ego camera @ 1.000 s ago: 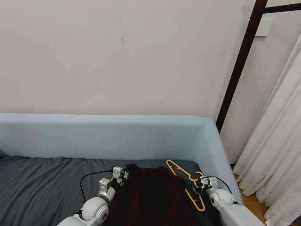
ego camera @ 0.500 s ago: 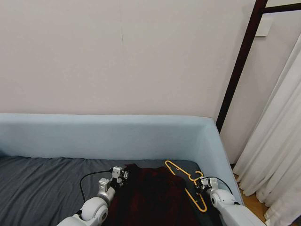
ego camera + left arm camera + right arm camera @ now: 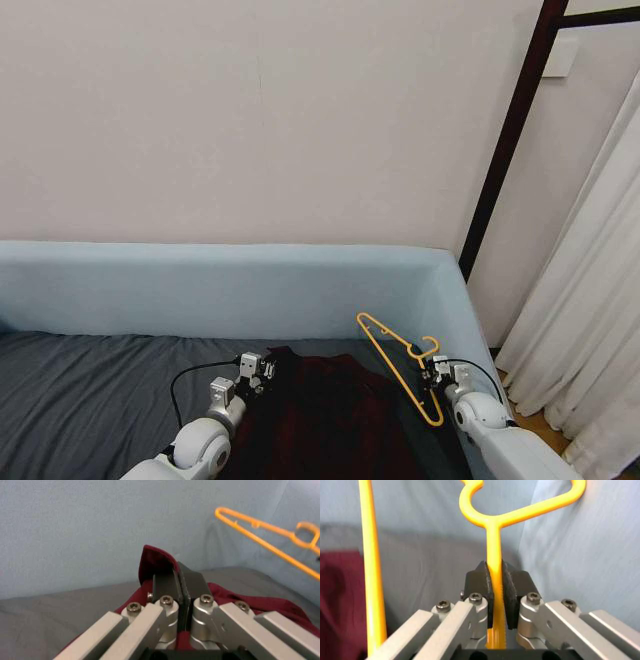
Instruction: Pick up the clothes from the sofa and hang them on the clothes hanger.
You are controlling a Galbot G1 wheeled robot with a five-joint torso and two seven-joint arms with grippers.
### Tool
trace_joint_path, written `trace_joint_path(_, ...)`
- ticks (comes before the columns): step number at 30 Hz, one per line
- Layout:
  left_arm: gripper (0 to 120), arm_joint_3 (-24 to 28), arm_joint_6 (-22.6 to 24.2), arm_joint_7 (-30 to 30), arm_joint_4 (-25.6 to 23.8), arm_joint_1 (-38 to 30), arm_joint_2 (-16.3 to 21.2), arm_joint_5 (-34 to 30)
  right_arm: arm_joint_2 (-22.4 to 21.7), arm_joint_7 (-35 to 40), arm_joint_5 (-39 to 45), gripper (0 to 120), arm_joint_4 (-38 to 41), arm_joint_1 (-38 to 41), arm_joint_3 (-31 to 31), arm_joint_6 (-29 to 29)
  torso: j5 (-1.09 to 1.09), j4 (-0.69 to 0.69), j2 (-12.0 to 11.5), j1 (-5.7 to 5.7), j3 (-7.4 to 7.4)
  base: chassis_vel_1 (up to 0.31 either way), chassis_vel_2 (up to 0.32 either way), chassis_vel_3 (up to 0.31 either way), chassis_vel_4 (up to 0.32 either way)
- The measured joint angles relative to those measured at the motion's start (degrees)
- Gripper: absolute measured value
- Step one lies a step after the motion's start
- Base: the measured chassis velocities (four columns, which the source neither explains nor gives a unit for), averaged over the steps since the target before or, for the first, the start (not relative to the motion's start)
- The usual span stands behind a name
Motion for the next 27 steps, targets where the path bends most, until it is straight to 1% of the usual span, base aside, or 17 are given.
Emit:
trace_joint_path(2,0,0.0,0.0,0.0,-0.3,0.0,0.3,-0.2,-1.2,0.5,-5.0,5,2.4,-1.0,0.0,4.0,0.01,-0.01,0.0,0.00,0.00,0.000,0.000,0.000,0.000)
trace_joint_path(3,0,0.0,0.0,0.0,-0.3,0.0,0.3,-0.2,-1.2,0.5,-5.0,5,2.4,-1.0,0.0,4.0,0.01,-0.01,0.0,0.00,0.00,0.000,0.000,0.000,0.000)
trace_joint_path(5,0,-0.2,0.0,0.1,-1.0,0.0,0.9,-0.7,-2.1,1.2,-11.2,5,4.6,-2.4,0.1,9.9,0.00,-0.02,0.0,0.00,0.00,0.000,0.000,0.000,0.000)
trace_joint_path(6,0,-0.2,0.0,0.1,-1.0,0.0,0.9,-0.7,-2.1,1.2,-11.2,5,4.6,-2.4,0.1,9.9,0.00,-0.02,0.0,0.00,0.00,0.000,0.000,0.000,0.000)
trace_joint_path(9,0,-0.6,0.2,0.1,-2.5,0.1,2.1,-1.6,-2.7,1.6,-20.4,5,6.2,-4.2,1.8,16.9,0.01,-0.01,0.0,0.00,0.00,0.000,0.000,0.000,0.000)
trace_joint_path(10,0,-0.6,0.2,0.1,-2.5,0.1,2.1,-1.6,-2.7,1.6,-20.4,5,6.2,-4.2,1.8,16.9,0.01,-0.01,0.0,0.00,0.00,0.000,0.000,0.000,0.000)
trace_joint_path(14,0,-1.3,0.6,0.2,-3.9,0.5,3.6,-2.6,-3.3,1.6,-32.1,5,7.8,-5.8,3.8,22.6,0.01,-0.01,0.0,0.00,0.00,0.000,0.000,0.000,0.000)
trace_joint_path(15,0,-1.3,0.6,0.2,-3.9,0.5,3.6,-2.6,-3.3,1.6,-32.1,5,7.8,-5.8,3.8,22.6,0.01,-0.01,0.0,0.00,0.00,0.000,0.000,0.000,0.000)
trace_joint_path(20,0,-1.8,0.6,0.5,-5.3,0.9,4.7,-3.3,-3.8,2.6,-44.2,5,10.0,-7.4,5.3,26.6,0.00,0.00,0.0,0.00,0.00,0.000,0.000,0.000,0.000)
trace_joint_path(21,0,-1.8,0.6,0.5,-5.3,0.9,4.7,-3.3,-3.8,2.6,-44.2,5,10.0,-7.4,5.3,26.6,0.00,0.00,0.0,0.00,0.00,0.000,0.000,0.000,0.000)
trace_joint_path(23,0,-1.9,0.6,0.6,-6.2,0.9,5.3,-3.8,-3.6,3.8,-51.6,5,10.3,-8.2,6.3,29.9,0.00,-0.01,0.0,0.00,0.00,0.000,0.000,0.000,0.000)
trace_joint_path(25,0,-2.0,0.7,0.7,-6.6,0.7,5.7,-4.2,-3.5,4.4,-56.4,5,10.5,-8.8,6.9,32.4,0.01,0.00,0.0,0.00,0.00,0.000,0.000,0.000,0.000)
trace_joint_path(27,0,-2.0,0.8,0.7,-6.7,0.6,5.9,-4.3,-3.5,4.6,-58.1,5,10.6,-9.1,7.1,33.4,0.01,0.00,0.0,0.00,0.00,0.000,0.000,0.000,0.000)
